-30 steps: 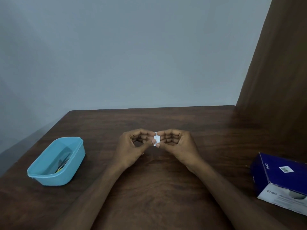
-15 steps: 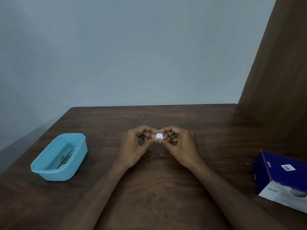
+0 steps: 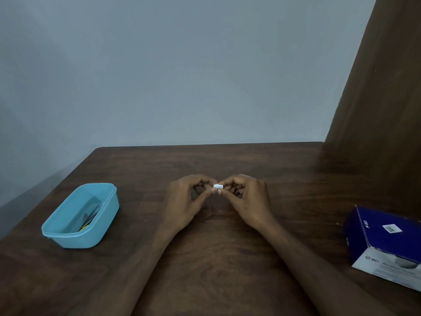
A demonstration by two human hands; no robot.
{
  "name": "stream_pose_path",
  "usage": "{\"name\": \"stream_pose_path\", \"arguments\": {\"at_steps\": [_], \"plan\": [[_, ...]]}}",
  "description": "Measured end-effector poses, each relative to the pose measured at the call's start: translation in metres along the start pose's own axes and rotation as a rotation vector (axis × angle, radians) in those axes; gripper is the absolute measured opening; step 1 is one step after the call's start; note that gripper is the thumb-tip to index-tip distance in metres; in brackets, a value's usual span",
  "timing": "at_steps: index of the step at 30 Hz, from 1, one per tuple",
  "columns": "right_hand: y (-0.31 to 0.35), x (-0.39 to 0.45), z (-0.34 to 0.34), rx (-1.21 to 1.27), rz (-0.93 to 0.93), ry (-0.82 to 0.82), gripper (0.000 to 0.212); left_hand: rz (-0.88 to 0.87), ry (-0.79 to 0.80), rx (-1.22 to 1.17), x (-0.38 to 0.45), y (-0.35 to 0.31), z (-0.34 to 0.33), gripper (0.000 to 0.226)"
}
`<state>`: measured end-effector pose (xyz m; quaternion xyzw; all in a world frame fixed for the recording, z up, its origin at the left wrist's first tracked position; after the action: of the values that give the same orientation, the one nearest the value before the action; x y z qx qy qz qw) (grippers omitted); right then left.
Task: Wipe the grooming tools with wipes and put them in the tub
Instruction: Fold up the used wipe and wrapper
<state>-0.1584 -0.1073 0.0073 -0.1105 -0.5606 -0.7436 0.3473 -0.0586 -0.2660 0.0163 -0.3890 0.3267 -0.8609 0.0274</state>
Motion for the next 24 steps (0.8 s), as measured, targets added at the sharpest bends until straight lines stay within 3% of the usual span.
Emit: {"name": "stream_pose_path", "arguments": {"at_steps": [7,13,15,18,21,24], "plan": [[-0.003,-0.001,-0.004,0.049,-0.036,0.050,0.014,-0.009,0.031,0.059,0.001,0.004,-0.004,0.004],[-0.006,0.000,-0.005,0.081,-0.109,0.094,0.013,0.036,0.050,0.135,-0.001,0.009,-0.004,0.013],[-0.008,-0.002,-0.005,0.047,-0.118,0.089,0.011,-0.001,0.093,0.299,-0.003,0.004,-0.005,0.019],[-0.012,-0.001,-0.006,-0.049,-0.120,0.069,0.022,0.017,0.217,0.600,-0.011,0.006,-0.015,0.047],[-0.012,-0.002,-0.006,-0.101,-0.088,0.085,0.030,0.202,0.380,0.607,-0.021,0.020,-0.024,0.064],[-0.006,-0.006,-0.006,-0.162,-0.022,0.111,0.024,0.219,0.422,0.578,-0.022,0.023,-0.025,0.066]]}}
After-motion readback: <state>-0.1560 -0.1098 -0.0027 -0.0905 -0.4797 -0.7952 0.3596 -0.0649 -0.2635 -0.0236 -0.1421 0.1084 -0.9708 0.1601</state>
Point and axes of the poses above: each hand's wrist, its own x-axis towards the middle knuckle, its own z-axis out of the back of the hand, y = z × x, the point moved 6 cm from there along x, towards the middle knuckle, and after that the axes turned 6 degrees about -y, right-handed, at the moved point
